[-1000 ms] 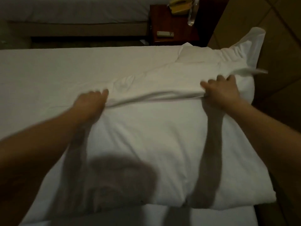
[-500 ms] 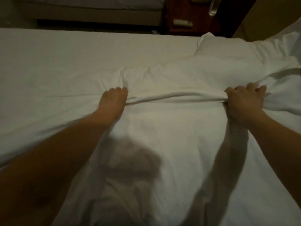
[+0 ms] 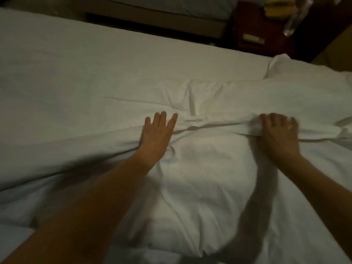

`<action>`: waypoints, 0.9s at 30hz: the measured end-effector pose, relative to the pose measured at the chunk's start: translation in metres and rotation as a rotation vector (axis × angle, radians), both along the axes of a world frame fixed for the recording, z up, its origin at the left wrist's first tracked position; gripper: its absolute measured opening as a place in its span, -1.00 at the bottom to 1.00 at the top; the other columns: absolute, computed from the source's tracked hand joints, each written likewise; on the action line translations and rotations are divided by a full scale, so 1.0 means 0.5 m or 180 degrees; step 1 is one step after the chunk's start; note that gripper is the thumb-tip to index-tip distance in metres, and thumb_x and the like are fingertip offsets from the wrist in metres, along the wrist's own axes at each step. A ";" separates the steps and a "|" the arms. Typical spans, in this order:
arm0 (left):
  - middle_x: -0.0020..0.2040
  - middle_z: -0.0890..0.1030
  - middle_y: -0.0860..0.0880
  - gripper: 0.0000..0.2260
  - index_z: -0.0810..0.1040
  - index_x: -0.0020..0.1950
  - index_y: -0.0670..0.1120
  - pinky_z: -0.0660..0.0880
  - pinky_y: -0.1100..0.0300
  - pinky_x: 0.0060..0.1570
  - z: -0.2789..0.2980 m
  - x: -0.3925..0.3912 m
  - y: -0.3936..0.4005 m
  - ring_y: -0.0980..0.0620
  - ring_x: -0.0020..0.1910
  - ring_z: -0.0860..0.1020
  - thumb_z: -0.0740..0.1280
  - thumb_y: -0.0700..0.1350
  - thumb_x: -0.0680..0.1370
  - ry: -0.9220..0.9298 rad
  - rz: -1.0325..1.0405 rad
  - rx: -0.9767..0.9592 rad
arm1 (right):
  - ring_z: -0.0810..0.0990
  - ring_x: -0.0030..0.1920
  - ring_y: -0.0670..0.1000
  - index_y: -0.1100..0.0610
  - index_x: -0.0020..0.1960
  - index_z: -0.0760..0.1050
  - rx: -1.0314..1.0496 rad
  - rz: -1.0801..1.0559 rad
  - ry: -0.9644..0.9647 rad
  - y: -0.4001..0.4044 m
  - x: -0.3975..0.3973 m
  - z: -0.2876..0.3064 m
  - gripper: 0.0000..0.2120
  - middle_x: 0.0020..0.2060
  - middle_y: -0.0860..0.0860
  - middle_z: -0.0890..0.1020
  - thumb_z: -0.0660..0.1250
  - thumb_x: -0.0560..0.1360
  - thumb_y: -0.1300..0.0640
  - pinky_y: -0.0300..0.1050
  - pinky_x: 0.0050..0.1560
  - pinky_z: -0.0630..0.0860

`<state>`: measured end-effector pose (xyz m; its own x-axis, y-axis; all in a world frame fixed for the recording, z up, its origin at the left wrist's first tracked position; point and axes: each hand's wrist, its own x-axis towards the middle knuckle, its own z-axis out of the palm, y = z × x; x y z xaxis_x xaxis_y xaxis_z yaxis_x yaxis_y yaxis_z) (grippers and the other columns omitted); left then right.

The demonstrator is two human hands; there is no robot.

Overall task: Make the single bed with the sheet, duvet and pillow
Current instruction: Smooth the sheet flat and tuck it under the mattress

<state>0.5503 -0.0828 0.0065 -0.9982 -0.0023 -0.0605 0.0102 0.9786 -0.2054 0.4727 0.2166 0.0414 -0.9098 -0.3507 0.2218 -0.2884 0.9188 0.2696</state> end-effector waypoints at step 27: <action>0.26 0.55 -0.19 0.17 -0.10 0.47 -0.04 0.28 -0.18 0.29 -0.092 0.406 -0.642 -0.17 0.23 0.53 0.60 0.05 0.10 -0.0404 0.0047 0.0618 | 0.57 -0.20 0.17 0.22 0.20 0.43 0.0545 0.1939 -0.0922 -0.958 0.320 -0.101 -0.51 -0.09 0.17 0.59 0.44 0.31 0.17 0.06 -0.09 0.51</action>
<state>0.7534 -0.4040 -0.0394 -0.9824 0.0071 -0.1864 0.0094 0.9999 -0.0113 0.6328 -0.2624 -0.0093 -0.5540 -0.8260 -0.1043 -0.8213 0.5218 0.2306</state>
